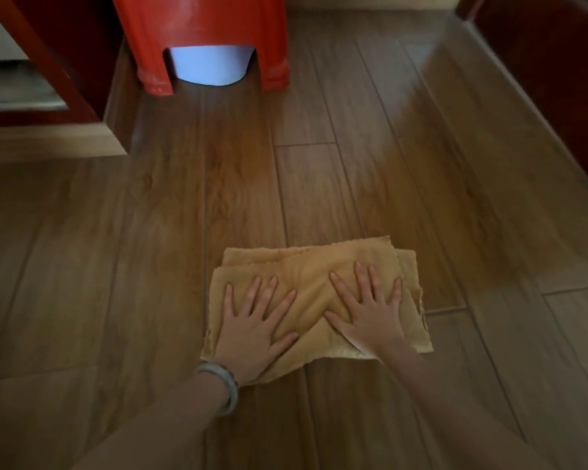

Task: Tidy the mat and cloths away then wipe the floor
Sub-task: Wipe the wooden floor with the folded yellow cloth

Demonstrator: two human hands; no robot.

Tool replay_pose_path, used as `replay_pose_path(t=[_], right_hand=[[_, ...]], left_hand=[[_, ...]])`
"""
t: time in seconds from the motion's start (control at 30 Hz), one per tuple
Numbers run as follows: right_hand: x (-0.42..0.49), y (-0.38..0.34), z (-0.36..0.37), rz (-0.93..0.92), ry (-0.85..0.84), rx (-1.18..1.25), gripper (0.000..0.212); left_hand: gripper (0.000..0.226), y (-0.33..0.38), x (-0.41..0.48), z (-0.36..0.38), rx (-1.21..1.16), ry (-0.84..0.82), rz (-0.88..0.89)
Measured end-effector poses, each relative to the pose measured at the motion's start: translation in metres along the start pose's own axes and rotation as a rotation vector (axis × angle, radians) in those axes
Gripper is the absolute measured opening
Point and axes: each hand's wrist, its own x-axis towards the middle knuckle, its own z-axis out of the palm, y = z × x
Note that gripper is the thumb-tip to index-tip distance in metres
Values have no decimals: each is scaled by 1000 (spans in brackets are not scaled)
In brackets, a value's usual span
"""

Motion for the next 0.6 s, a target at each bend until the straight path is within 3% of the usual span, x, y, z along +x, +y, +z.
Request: replay_pose_path(t=[0.23,0.4,0.6], right_hand=[[-25,-8,10,5,-51,-26,73],[8,7,-2,-128,7,-20,73],[91,9,-29,-56,-17,14,77]], left_hand=[[68,-2,-6,7,-10,-8,46],[69,-6,8,0,-38,2,97],[69,-18,86,-14,11,32,-116]])
